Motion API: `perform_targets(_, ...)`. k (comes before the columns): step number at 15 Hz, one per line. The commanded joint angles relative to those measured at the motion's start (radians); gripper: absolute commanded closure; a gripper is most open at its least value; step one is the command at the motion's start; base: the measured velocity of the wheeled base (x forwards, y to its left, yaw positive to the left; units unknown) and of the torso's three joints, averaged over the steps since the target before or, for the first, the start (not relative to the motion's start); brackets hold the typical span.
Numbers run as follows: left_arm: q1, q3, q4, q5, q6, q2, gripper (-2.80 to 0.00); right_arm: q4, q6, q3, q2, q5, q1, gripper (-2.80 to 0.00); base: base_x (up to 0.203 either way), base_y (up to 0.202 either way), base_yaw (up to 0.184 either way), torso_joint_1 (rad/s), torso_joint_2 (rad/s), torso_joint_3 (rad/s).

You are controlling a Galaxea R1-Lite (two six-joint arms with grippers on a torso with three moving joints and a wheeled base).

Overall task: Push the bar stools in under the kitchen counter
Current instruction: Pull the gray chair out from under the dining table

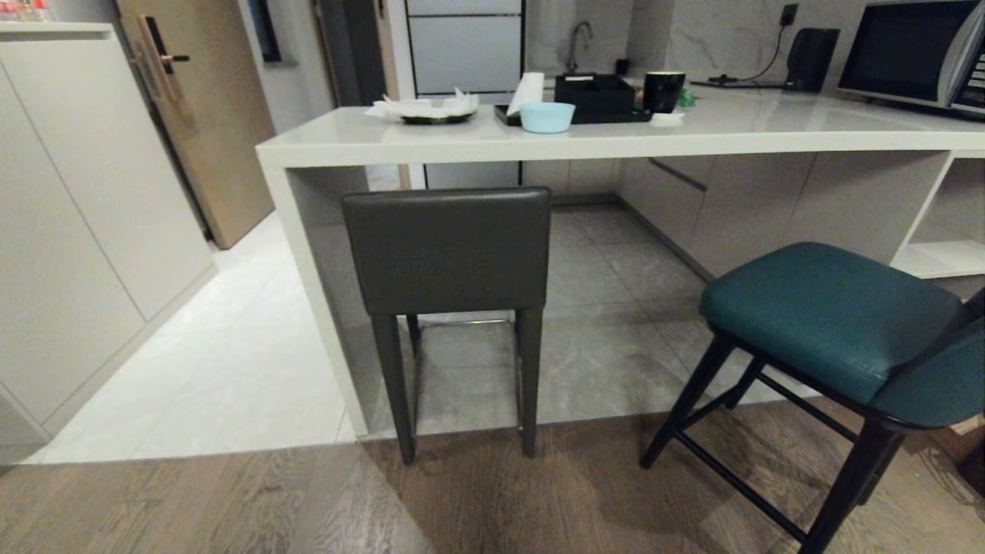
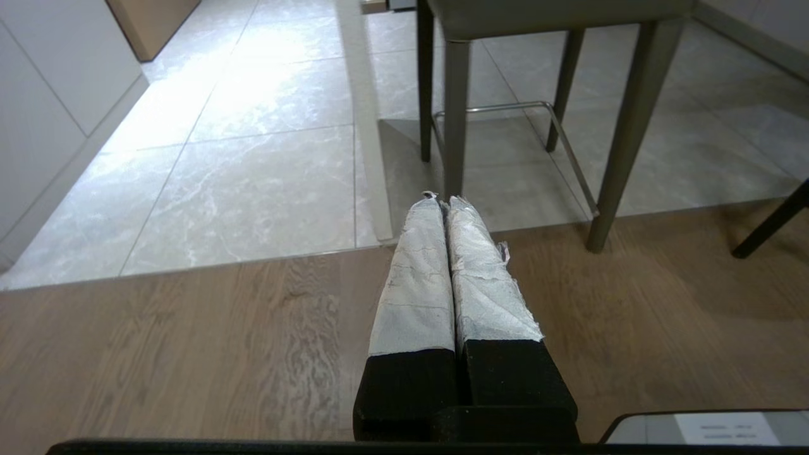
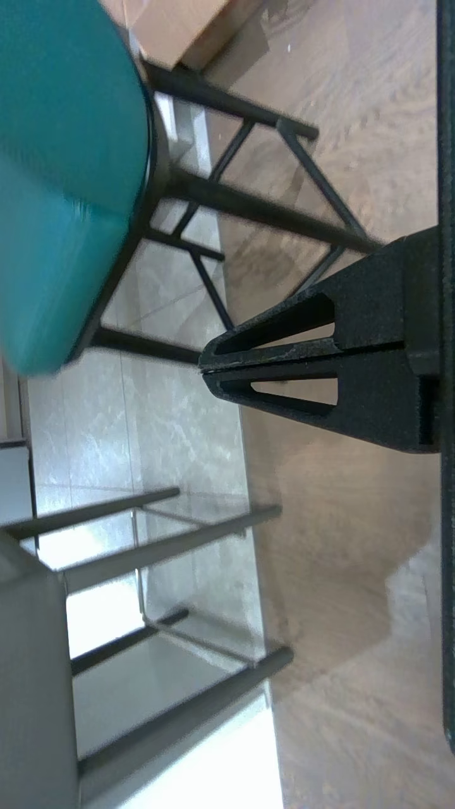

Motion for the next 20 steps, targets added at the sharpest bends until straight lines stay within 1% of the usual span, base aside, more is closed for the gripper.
perform_targets(1, 0.000, 0.000, 0.001, 0.000, 0.000, 0.000, 0.00, -0.001, 0.000, 0.000, 0.001, 0.000, 0.000, 0.00, 0.000, 0.161, 0.003, 0.002, 0.00, 0.003)
perform_targets(9, 0.000, 0.000, 0.001, 0.001, -0.003, 0.000, 0.00, -0.001, 0.000, 0.000, 0.001, 0.000, 0.000, 0.00, 0.011, 0.010, -0.001, -0.001, 0.00, 0.001)
perform_targets(19, 0.000, 0.000, 0.001, 0.003, -0.005, 0.000, 0.00, -0.001, 0.000, 0.000, 0.001, 0.000, 0.000, 0.00, 0.192, 0.000, 0.001, 0.003, 0.00, 0.002)
perform_targets(20, 0.000, 0.000, 0.001, 0.007, -0.014, 0.000, 0.00, -0.001, 0.000, 0.000, 0.001, 0.000, 0.000, 0.00, 0.191, 0.000, 0.003, 0.007, 0.01, 0.002)
